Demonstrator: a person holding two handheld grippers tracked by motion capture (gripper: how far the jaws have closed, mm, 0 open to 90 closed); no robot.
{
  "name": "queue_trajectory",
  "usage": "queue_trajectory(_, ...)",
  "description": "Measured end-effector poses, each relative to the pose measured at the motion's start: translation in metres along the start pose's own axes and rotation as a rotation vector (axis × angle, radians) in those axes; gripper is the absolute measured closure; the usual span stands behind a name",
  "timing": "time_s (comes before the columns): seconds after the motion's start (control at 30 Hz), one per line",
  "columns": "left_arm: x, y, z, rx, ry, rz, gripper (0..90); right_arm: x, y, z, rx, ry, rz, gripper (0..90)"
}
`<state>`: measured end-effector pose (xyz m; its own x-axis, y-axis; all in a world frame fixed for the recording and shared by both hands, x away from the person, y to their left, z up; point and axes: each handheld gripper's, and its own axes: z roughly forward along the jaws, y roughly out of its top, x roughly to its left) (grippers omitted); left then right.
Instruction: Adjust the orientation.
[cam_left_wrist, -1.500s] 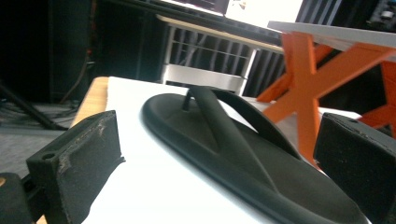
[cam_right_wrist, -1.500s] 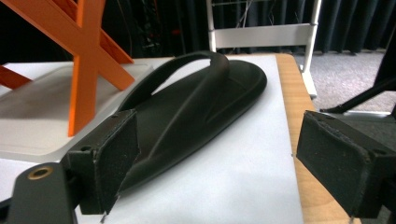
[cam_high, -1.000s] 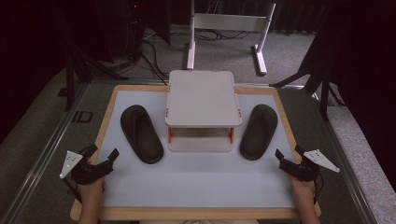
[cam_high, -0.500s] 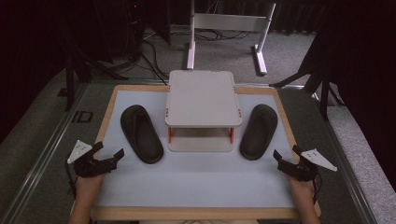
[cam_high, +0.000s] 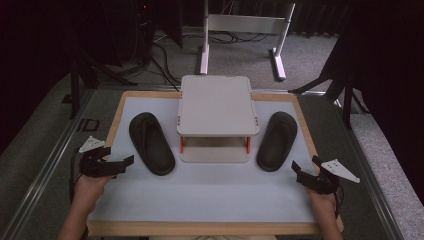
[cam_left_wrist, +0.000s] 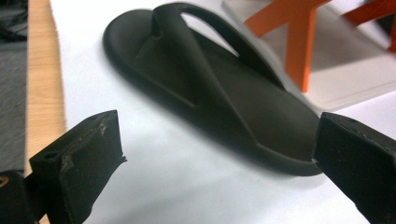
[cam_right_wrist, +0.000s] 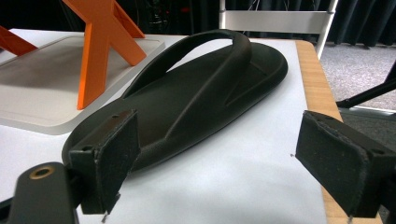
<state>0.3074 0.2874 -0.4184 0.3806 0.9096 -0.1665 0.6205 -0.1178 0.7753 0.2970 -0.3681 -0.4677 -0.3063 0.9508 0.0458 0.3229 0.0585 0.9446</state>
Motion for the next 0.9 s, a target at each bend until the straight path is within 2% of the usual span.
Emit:
queue_trajectory(0.1,-0.001,0.008,0.003,0.062,-0.009,0.015,2.1,0.0,0.0,0.0,0.003,0.001,-0.004,13.1)
queue_trajectory(0.17,-0.003,0.014,0.005,0.1,0.002,0.033,2.1,0.001,0.0,0.001,0.003,0.002,-0.004,13.1)
queue_trajectory(0.3,-0.005,0.025,0.01,0.145,0.003,0.047,3.3,0.001,0.0,0.001,0.006,0.005,-0.005,13.2)
queue_trajectory(0.37,-0.006,0.031,0.013,0.184,0.003,0.051,3.3,0.001,0.0,0.001,0.008,0.007,-0.005,13.2)
queue_trajectory(0.4,-0.006,0.033,0.015,0.198,0.015,0.059,3.3,0.001,0.0,0.001,0.009,0.009,-0.005,13.2)
queue_trajectory(0.43,-0.006,0.033,0.015,0.198,0.015,0.059,3.3,0.001,0.0,0.001,0.009,0.009,-0.005,13.2)
queue_trajectory(0.47,-0.007,0.039,0.02,0.237,0.009,0.054,3.3,0.001,0.0,0.001,0.011,0.009,-0.006,13.2)
queue_trajectory(0.6,-0.007,0.049,0.028,0.308,0.031,0.052,3.5,0.001,0.0,0.001,0.014,0.011,-0.009,13.2)
queue_trajectory(0.83,-0.005,0.064,0.042,0.409,0.01,0.076,4.4,0.002,-0.001,0.002,0.016,0.011,-0.012,13.2)
queue_trajectory(0.9,-0.006,0.068,0.047,0.444,0.016,0.085,4.5,0.002,-0.001,0.002,0.017,0.011,-0.013,13.2)
